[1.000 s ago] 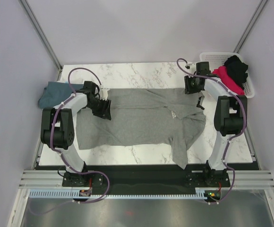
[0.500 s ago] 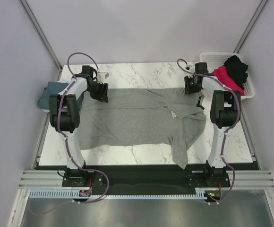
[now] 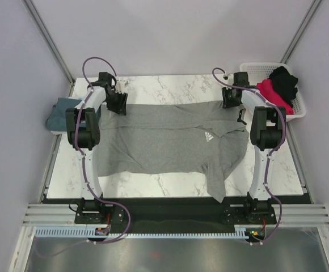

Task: Fold and stack the t-shirts
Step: Fold the tshirt

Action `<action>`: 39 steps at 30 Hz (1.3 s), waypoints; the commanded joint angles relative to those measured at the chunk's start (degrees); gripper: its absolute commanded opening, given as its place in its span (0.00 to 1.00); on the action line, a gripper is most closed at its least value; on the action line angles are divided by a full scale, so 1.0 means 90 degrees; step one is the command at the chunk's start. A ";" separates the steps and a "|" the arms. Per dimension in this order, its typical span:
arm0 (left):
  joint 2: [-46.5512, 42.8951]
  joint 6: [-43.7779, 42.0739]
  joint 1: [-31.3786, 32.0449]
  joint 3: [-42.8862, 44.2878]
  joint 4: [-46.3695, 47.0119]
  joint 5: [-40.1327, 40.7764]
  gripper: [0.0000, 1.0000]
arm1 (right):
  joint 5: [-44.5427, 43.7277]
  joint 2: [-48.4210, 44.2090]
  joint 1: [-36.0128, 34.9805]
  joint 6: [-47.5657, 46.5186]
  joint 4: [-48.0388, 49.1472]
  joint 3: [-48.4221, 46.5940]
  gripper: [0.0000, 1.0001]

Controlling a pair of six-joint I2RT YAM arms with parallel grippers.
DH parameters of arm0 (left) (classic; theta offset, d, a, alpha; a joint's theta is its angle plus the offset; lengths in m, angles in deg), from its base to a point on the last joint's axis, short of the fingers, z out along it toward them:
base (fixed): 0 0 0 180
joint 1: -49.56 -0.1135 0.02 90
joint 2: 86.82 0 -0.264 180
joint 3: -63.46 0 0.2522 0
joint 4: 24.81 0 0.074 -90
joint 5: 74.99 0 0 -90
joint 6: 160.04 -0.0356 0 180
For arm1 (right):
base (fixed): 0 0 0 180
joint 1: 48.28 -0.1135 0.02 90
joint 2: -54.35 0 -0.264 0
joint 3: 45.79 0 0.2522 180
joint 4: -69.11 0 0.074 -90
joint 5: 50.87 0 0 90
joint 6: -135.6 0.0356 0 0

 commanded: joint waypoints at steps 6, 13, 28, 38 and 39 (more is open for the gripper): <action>0.1073 -0.0314 -0.0004 0.1359 -0.0134 0.0524 0.52 | -0.0439 0.0793 0.0255 -0.0020 -0.0117 -0.0617 0.39; 0.1249 -0.0441 0.0123 0.1897 -0.0027 0.0563 0.53 | -0.0459 0.1018 0.0255 0.0029 -0.0126 -0.1116 0.41; 0.1093 -0.0324 0.0504 0.2121 0.0100 0.0787 0.59 | -0.0527 0.1292 0.0245 0.0087 -0.0156 -0.1731 0.47; 0.0595 -0.0197 0.0533 0.2375 0.0227 0.0836 0.67 | -0.0654 0.1438 0.0235 0.0185 -0.0156 -0.2015 0.55; 0.0537 -0.0149 0.0534 0.2414 0.0236 0.0846 0.67 | -0.0654 0.1400 0.0235 0.0137 -0.0146 -0.2005 0.55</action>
